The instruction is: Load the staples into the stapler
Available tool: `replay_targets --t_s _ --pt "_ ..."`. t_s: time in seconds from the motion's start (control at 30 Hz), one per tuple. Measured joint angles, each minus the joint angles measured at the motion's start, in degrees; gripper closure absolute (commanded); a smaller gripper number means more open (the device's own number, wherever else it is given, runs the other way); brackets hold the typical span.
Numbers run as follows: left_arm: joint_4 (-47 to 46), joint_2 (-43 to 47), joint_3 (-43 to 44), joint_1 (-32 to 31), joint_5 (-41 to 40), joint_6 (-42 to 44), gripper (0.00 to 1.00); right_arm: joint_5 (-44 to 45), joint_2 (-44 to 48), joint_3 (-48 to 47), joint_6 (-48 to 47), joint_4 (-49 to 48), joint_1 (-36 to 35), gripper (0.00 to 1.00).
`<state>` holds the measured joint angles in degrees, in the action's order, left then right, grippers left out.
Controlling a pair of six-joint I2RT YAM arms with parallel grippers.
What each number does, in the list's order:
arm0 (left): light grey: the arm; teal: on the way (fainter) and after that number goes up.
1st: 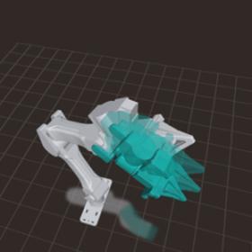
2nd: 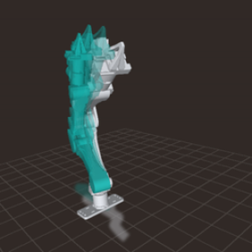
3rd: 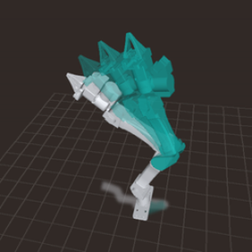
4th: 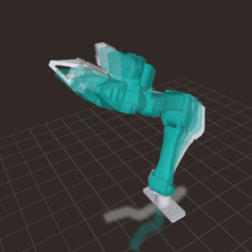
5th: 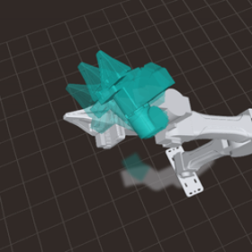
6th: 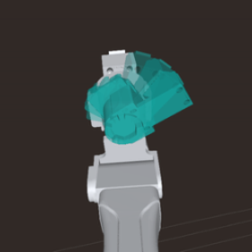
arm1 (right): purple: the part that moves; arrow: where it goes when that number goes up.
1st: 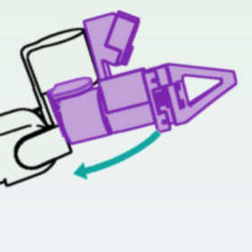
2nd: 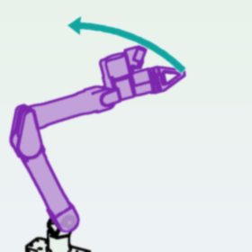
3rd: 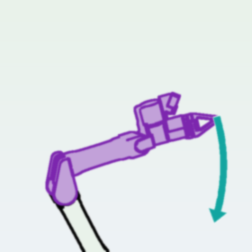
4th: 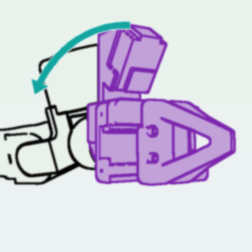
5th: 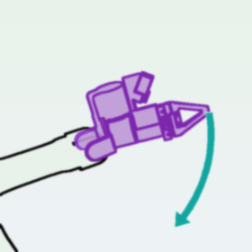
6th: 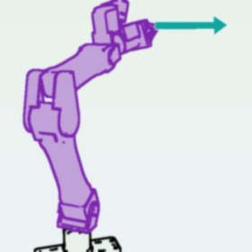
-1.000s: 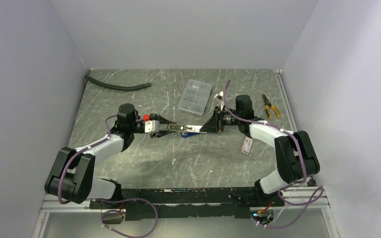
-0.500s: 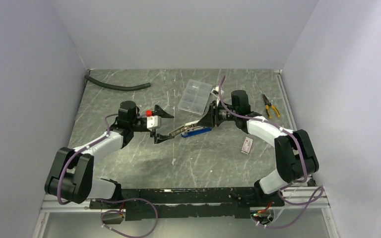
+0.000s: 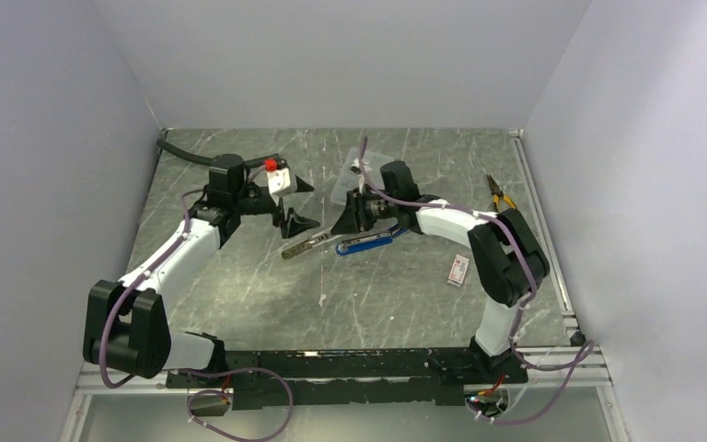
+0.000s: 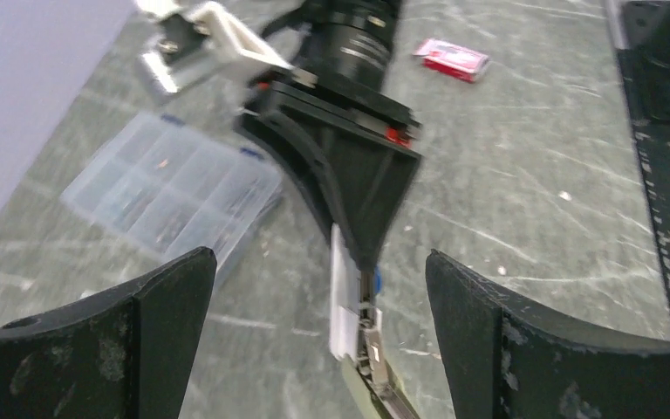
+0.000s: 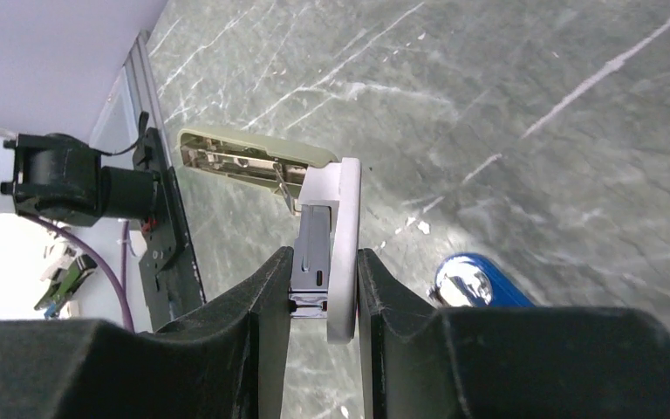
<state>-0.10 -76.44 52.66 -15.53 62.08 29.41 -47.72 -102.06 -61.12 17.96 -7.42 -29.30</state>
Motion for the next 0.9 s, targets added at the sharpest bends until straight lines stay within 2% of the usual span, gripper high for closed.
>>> replay_targets --t_s 0.23,0.5,0.7,0.9 --pt "-6.4 0.0 -0.1 5.4 -11.6 -14.3 0.06 3.1 -9.4 -9.8 5.7 -0.3 -5.5 1.00" --pt "-6.0 0.2 0.0 10.4 -22.6 -19.4 0.06 2.6 -21.1 -17.0 11.5 -2.5 -7.5 1.00" --pt "-5.0 1.1 0.0 11.7 -24.0 -19.9 0.06 -0.6 -24.3 -18.9 14.9 -4.3 -7.4 0.91" --pt "-4.9 1.3 0.0 11.7 -24.0 -19.8 0.06 -1.2 -25.5 -20.2 15.7 -4.2 -7.4 0.76"
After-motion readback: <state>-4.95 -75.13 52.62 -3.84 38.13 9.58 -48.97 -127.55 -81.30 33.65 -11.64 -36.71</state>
